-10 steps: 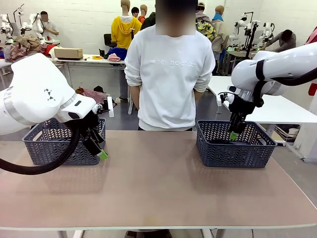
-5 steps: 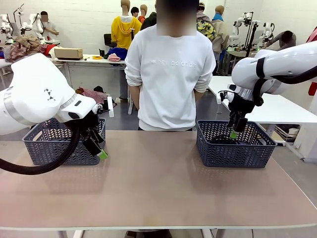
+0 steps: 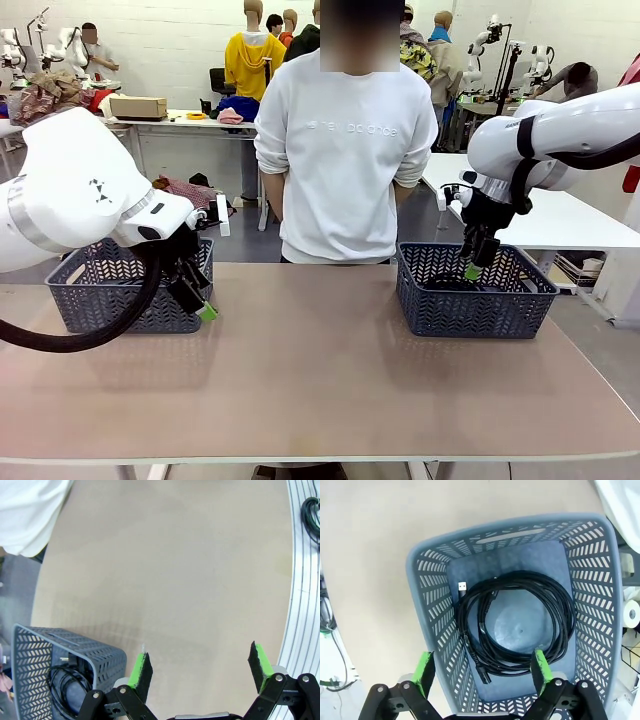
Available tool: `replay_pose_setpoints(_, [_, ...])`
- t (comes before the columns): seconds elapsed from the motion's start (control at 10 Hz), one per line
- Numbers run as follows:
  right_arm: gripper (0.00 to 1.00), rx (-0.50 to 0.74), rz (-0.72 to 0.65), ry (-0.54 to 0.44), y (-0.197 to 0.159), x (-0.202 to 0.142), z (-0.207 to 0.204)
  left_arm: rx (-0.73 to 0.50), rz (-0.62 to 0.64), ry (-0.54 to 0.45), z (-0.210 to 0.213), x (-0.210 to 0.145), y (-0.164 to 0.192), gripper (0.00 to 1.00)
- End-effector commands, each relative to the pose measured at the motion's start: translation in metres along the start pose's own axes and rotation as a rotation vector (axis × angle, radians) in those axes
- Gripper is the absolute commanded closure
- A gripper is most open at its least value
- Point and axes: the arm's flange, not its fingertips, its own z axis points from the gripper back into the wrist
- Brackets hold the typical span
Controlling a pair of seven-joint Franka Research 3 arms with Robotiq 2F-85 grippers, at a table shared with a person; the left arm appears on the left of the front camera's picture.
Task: Organize the cables according to human instructions.
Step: Pick up a bundle of cables and place it in the basket indicated by the human.
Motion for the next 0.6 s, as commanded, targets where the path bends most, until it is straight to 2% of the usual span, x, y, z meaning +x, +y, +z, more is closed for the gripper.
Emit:
replay_pose_setpoints(0.0, [0.00,0.000,0.009,0.000,-0.0001,-0.0003,0.0001,-0.004,0.002,-0.001,0.0014,0.0000,0.0002,0.00])
replay_pose_setpoints(0.5, [0.00,0.000,0.009,0.000,-0.0001,-0.0003,0.0001,-0.004,0.002,-0.001,0.0014,0.0000,0.0002,0.00])
